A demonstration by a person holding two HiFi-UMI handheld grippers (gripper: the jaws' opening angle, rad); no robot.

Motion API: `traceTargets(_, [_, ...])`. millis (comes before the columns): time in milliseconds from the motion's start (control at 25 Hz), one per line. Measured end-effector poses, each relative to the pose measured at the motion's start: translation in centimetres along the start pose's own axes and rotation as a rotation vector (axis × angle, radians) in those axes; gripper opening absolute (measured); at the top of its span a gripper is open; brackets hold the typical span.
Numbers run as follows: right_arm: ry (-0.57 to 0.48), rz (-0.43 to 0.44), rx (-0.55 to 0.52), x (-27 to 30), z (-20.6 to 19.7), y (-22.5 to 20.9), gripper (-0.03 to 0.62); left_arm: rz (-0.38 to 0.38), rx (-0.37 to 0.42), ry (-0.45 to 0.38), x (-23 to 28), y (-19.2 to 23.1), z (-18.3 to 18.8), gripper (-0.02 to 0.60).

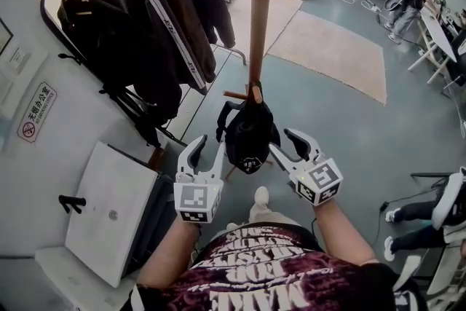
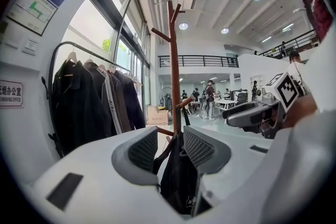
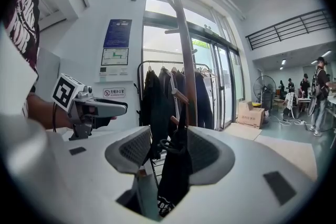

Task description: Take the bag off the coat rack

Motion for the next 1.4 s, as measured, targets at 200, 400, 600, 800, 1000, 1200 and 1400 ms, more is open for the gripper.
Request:
traceTargets(200, [0.002,0.011,0.01,2.2,0.2,-2.0,0.21,-0.024,0.009,0.017,2.8,-0.7,-0.2,0.155])
traceTargets(400, [0.008,0.016,0.053,4.1,-0.4,-4.0,0.204,-0.036,0.01,0.035,5.6,-1.1,-0.8,0.155])
traceTargets(600, [0.039,0.029,0.075,6.7,-1.3,-5.6,0.198,-0.061,0.003,0.07,9.3,-1.5,-1.5,0.155])
traceTargets(800, [0.061,0.048,0.098,9.2,-2.0,-6.8,0.19,-0.074,-0.026,0.107,12.7,-1.6,-2.6,0.152])
traceTargets(1000, [0.074,0.06,0.128,11.1,-2.6,-7.5,0.177,-0.093,0.029,0.113,15.3,-2.2,-3.3,0.15])
traceTargets(1200, [0.087,0.068,0.143,12.3,-2.9,-7.7,0.143,-0.105,0.07,0.143,17.5,-3.2,-4.4,0.15])
traceTargets(1400, [0.096,0.044,0.118,12.5,-3.1,-7.9,0.081,-0.08,0.091,0.135,18.3,-3.4,-3.9,0.063])
Point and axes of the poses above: the fingertips, and each gripper's own axes: x forward along the fingers, y to its left, z out of its top, the point moved 2 cm from there along -x, backward along the fingers, and after that the axes turned 2 degrees about y, right-handed, at the moved point
